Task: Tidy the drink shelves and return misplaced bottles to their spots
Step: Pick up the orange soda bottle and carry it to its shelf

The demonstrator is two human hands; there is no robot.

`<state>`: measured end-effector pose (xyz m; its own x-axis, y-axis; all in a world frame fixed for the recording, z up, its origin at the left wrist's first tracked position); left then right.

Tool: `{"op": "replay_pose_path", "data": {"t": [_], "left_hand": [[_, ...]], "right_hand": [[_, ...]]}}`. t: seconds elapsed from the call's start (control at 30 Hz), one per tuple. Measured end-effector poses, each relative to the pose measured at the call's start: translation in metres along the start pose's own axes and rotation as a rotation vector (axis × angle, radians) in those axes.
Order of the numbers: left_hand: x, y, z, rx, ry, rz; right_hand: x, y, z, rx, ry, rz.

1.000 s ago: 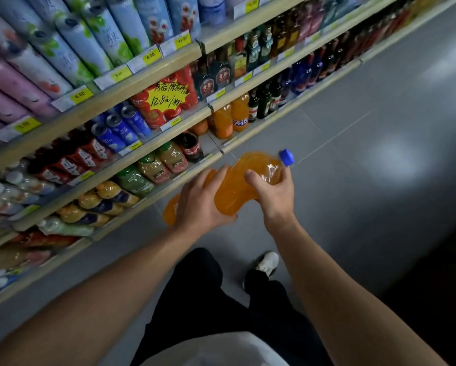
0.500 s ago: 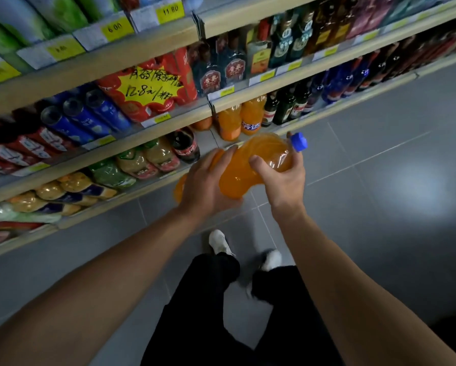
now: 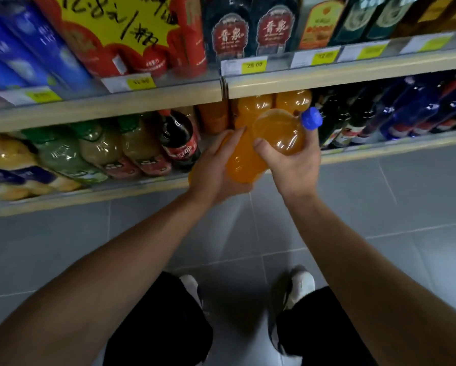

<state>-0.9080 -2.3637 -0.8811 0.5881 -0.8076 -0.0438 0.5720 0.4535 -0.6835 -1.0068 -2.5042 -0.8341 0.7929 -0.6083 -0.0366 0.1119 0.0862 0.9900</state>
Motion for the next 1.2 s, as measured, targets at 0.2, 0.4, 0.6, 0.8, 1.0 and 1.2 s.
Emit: {"op": "replay_pose_path", "data": {"t": [0.2, 0.4, 0.6, 0.8, 1.0, 1.2], "left_hand": [[0.042, 0.066, -0.027, -0.008, -0.133, -0.015], [0.069, 0.115, -0.039, -0.005, -0.213, 0.004], [0.088, 0.153, -0.052, -0.077, -0.220, 0.060], [0.101, 0.181, -0.062, -0.126, -0.220, 0.104], [0.101, 0.202, -0.069, -0.253, -0.164, 0.164], [0.097, 0.194, -0.066, -0.147, -0.155, 0.197]], "right_hand": [[0.049, -0.056, -0.028, -0.130, 0.011, 0.141], [0.073, -0.080, -0.050, -0.188, 0.009, 0.267], [0.092, -0.094, -0.071, -0.269, 0.017, 0.332], [0.110, -0.111, -0.091, -0.365, 0.002, 0.303], [0.120, -0.122, -0.111, -0.440, 0.046, 0.269], [0.125, -0.121, -0.118, -0.461, 0.082, 0.268]]}}
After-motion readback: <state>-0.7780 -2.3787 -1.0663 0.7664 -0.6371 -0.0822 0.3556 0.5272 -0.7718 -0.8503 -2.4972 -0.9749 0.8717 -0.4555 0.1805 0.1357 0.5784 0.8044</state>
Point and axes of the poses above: each hand's wrist, its own x-axis towards the middle knuckle, its own z-axis out of the back of the hand, y = z × x, the point moved 10 cm from there along x, towards the middle knuckle, and after that the axes turned 15 degrees about y, right-handed, at the moved point
